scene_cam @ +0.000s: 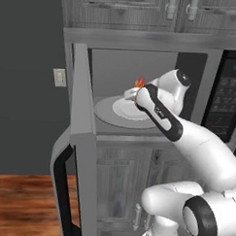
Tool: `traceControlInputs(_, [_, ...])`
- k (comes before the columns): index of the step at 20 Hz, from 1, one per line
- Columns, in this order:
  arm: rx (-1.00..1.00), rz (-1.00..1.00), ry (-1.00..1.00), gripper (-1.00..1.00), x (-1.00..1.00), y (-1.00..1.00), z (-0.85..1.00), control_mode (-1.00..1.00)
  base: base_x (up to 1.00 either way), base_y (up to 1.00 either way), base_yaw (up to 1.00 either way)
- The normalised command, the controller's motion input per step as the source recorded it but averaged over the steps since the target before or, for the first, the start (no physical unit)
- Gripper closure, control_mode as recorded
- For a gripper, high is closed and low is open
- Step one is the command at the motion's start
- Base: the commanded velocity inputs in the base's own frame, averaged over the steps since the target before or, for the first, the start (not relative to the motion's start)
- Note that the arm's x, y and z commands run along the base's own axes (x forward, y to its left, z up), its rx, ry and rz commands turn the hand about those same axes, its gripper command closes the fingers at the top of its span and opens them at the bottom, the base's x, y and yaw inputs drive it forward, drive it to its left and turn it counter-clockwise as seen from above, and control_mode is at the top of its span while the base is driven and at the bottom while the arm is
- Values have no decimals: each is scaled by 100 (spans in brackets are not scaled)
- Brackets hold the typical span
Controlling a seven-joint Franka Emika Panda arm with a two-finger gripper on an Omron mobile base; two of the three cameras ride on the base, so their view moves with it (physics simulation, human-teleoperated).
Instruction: Pick the hot dog from the counter and place it in the microwave.
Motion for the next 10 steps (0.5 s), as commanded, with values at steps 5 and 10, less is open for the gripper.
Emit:
traceControlInputs(5, [0, 1, 3, 100, 26, -3, -45, -100, 0, 0, 0])
traceControlInputs(10, [0, 0, 0, 100, 20, -5, -27, -100, 0, 0, 0])
